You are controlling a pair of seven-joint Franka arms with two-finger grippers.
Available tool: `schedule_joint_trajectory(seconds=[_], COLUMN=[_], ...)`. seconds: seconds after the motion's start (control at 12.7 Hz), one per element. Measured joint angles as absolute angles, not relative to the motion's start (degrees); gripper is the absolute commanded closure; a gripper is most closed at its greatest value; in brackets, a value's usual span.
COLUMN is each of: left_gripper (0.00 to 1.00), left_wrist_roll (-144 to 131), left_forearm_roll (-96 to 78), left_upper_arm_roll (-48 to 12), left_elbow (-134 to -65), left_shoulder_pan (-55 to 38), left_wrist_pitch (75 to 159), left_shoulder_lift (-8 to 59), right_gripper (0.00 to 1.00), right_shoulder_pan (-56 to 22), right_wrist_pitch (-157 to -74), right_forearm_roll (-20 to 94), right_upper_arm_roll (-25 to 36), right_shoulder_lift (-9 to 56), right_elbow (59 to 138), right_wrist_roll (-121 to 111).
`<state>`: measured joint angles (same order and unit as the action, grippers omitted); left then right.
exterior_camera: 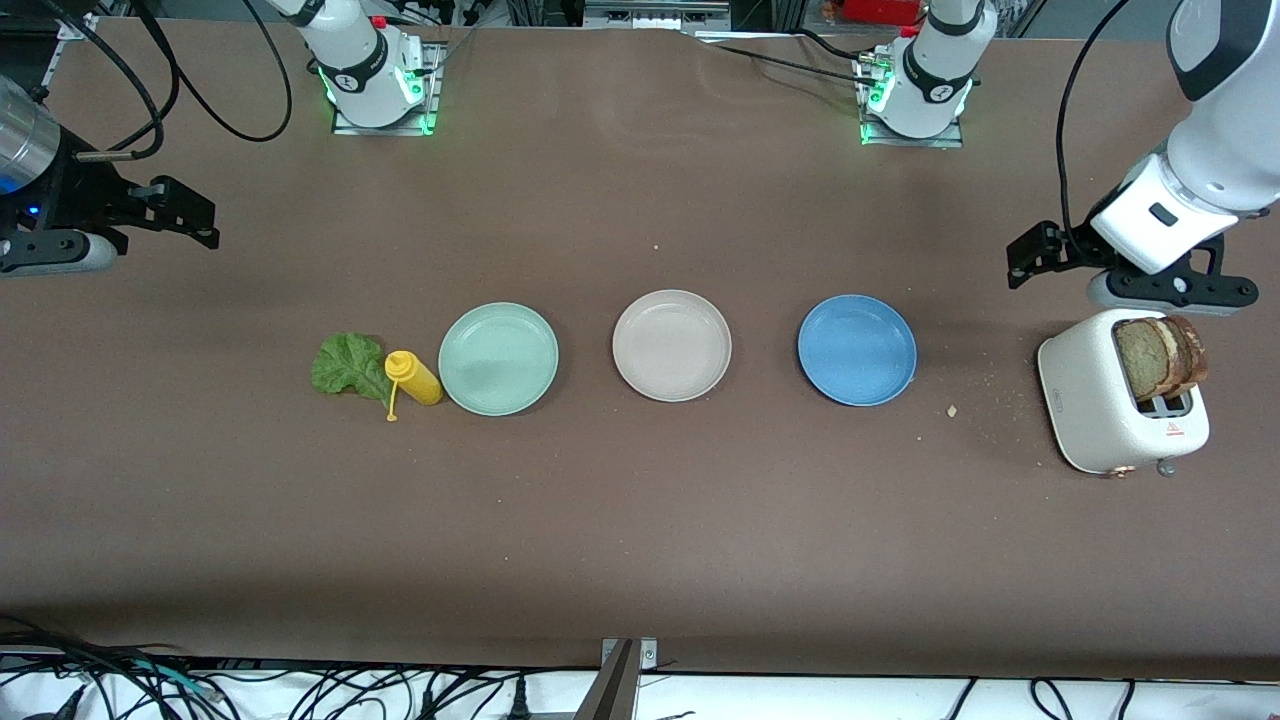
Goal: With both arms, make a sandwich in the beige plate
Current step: 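Lower the left gripper into the toaster slot over a toast slice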
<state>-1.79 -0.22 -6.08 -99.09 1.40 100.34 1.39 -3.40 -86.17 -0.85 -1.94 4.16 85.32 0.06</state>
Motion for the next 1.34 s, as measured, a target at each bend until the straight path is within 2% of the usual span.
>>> schedule_joint_trajectory(seconds=[0.39,0.94,1.34], left_gripper=[0.00,0.00,0.00], left_wrist_roll=[0.37,5.28,6.88], left_forearm_roll=[3.46,5.43,5.43], left_upper_arm_roll=[-5.47,-5.43,-5.48], left_elbow=[-99.09,-99.22,-99.39], left_shoulder_pan=[10.84,16.84,19.61], left_wrist_pitch=[104.07,112.60,113.28], left_shoulder_lift=[5.26,13.30,16.45], right_gripper=[0.00,0.00,0.00], right_shoulder_pan=[-3.34,-3.27,-3.27], right_wrist_pitch=[-86.15,-86.15,-86.15], right_forearm_roll=[-0.85,-0.85,-0.85], right_upper_arm_roll=[-1.90,-1.84,-1.83], right_shoulder_lift=[4.18,4.18,4.18], right_elbow=[85.32,85.32,85.32], right_wrist_roll=[0.06,0.06,0.06])
